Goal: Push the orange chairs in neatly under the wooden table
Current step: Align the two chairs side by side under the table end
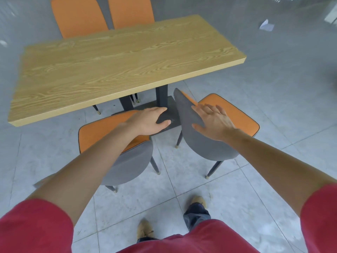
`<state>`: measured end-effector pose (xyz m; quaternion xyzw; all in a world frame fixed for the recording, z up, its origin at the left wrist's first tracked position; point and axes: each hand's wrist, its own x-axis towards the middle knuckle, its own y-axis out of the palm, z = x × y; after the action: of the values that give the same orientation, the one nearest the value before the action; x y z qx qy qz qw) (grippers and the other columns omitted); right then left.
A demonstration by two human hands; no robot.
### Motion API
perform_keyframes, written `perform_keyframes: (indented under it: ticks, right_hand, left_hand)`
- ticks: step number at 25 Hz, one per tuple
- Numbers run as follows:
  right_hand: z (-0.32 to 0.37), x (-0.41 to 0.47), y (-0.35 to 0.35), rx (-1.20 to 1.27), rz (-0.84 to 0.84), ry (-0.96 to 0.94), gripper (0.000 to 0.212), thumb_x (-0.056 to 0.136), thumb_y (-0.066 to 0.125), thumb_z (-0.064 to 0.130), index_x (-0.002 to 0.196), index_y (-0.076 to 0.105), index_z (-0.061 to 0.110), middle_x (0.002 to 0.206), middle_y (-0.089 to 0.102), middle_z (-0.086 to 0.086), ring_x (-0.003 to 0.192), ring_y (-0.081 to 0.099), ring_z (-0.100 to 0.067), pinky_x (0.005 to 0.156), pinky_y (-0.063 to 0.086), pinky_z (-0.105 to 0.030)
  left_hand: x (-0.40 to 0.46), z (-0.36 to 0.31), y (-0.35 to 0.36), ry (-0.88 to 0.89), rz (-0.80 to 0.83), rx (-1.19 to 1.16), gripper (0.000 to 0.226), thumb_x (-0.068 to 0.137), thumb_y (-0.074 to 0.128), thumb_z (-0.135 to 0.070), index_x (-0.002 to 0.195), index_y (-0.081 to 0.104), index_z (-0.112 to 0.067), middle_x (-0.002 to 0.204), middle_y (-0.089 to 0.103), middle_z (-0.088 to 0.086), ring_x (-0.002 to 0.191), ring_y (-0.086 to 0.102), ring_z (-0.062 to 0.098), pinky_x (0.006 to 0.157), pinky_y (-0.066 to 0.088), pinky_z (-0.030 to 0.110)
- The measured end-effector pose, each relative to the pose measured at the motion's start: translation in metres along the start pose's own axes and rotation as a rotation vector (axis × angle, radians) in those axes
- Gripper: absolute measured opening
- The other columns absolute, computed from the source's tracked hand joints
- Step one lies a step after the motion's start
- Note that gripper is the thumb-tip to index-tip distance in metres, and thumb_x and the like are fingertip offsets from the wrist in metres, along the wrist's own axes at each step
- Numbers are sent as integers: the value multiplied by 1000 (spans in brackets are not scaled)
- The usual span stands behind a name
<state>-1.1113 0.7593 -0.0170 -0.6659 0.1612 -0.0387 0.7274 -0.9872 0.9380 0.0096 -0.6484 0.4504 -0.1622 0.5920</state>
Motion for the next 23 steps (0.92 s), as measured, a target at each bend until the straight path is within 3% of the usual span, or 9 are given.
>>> perform_keyframes:
  ticks: [3,8,13,18,23]
  right_hand:
    - [-47,3,0,40,9,18,63,96,38,45,150,16,24,157,22,-3,145,18,-23,118,11,-44]
    - [-105,3,13,128,70,31,60,98,30,48,150,18,22,157,23,-3,145,21,-23,118,11,-44]
    - [-150,4,29,247,147,102,60,98,29,50,150,20,22,156,27,-1,143,28,-23,117,17,-44]
    - [-164,14,52,335,238,190,61,97,30,52,149,22,23,155,29,-2,142,29,-24,116,20,-46]
    - [-170,28,90,614,401,538,59,97,36,47,148,27,19,150,38,-9,133,41,-30,107,38,-43]
  left_hand:
    - [36,-38,1,33,-7,30,61,97,35,-46,151,19,-20,158,22,-2,144,27,19,111,32,38]
    - [86,-93,9,69,-26,121,61,98,34,-45,151,20,-17,160,15,3,148,11,19,119,14,37]
    - [124,-122,15,46,84,236,58,99,28,-47,149,25,-18,160,15,5,149,7,21,119,5,46]
    - [158,-122,23,28,274,321,54,100,21,-45,143,39,-17,154,32,4,145,19,23,118,5,50]
    - [211,-101,26,-33,376,388,51,100,22,-40,133,52,-15,139,51,7,135,38,25,116,13,47]
